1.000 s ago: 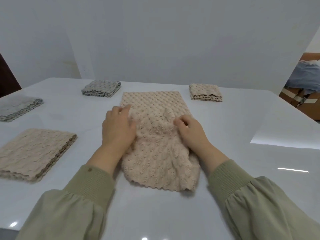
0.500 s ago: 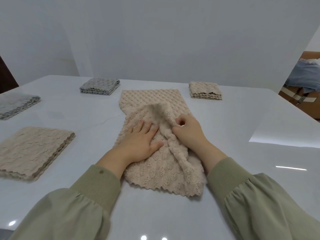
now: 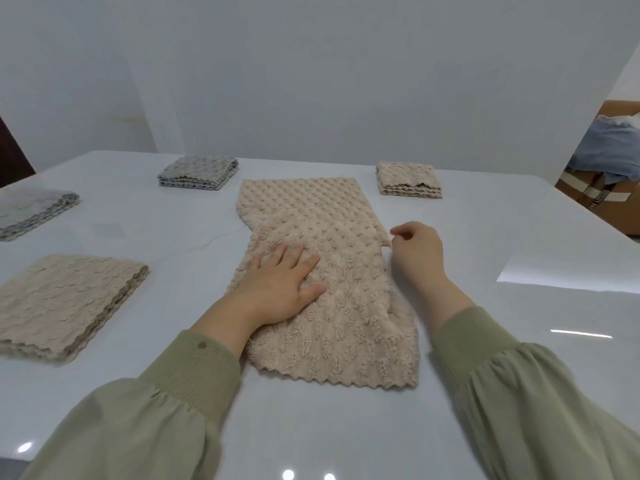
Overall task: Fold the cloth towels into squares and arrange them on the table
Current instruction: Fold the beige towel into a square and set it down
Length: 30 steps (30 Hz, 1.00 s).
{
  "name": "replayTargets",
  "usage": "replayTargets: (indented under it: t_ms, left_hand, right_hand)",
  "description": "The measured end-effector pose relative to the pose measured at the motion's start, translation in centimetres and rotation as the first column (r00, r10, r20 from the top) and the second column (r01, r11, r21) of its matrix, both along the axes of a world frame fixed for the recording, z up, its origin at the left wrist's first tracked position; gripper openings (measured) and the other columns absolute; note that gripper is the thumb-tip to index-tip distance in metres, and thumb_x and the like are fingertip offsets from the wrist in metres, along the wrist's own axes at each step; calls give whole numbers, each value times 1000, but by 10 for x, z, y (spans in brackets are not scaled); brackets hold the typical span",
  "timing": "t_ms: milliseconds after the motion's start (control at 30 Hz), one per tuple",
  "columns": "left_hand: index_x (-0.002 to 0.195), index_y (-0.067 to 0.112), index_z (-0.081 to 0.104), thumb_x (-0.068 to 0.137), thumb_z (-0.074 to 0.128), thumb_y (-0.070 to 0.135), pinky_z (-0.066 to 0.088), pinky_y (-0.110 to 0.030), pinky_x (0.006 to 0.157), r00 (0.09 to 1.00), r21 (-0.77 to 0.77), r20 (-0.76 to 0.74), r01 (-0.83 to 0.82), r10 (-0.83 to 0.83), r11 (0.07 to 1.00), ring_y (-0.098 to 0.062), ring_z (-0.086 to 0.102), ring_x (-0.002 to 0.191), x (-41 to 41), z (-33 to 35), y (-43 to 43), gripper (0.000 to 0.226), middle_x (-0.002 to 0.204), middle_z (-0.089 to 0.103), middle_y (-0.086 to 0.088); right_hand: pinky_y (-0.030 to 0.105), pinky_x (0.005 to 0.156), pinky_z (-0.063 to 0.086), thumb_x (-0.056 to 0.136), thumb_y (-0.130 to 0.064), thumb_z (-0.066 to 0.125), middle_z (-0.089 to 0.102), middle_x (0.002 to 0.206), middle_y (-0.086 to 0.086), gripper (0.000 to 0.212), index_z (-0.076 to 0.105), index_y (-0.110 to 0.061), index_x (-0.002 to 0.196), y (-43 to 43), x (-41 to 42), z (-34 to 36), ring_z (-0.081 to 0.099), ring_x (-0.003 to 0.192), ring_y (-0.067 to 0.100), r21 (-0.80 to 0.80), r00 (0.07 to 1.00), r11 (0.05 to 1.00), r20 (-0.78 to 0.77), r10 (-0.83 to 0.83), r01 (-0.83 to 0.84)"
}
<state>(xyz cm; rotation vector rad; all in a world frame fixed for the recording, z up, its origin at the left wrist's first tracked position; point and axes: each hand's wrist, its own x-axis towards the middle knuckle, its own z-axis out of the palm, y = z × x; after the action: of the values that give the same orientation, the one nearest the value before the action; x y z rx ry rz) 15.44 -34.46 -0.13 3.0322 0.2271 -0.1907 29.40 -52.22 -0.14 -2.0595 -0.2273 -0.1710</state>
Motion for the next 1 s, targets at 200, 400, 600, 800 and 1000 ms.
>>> replayTargets:
  t_ms: [200,400,600,800,1000]
  left_hand:
    - [150,34,-3,91,17,66,-3,-50,117,1000,-8,29,-8,9,1000,-16,-12,145,1,-1,1,70,158,-11,6]
    - [146,41,-14,85,9,70,-2,-52,116,997,-68,78,-8,14,998,-16,-10,145,-3,0,-2,71,158,-12,6]
    - [146,42,-11,80,13,76,-3,-53,116,1000,-17,19,-4,4,1000,-17,-12,145,-1,0,-2,79,158,-12,7]
    - [148,42,-2,86,16,73,-1,-52,116,999,2,24,-21,21,1000,-18,-9,146,-1,-2,-5,72,159,-10,7]
    - [148,38,16,85,18,74,26,-45,111,990,92,137,-49,36,995,-24,19,139,0,0,-9,73,156,19,3]
  right_hand:
    - [40,78,46,88,-63,44,59,69,3,56,56,-16,59,16,-16,7,55,84,28,-538,980,831,46,194,-140]
    - [35,75,38,79,-59,62,48,68,-6,45,45,-21,60,28,-27,10,46,82,20,-599,941,746,-38,336,-290]
    - [27,62,34,76,-30,75,49,69,-6,27,52,-16,71,16,-18,13,49,72,16,-172,978,964,4,207,-203]
    - [27,68,35,84,-10,58,59,87,2,30,50,-13,113,-14,0,6,57,90,24,-47,994,993,49,-102,104]
    - [37,81,42,91,-17,45,56,110,10,26,55,-8,113,5,-18,17,50,104,28,-504,939,861,321,123,60]
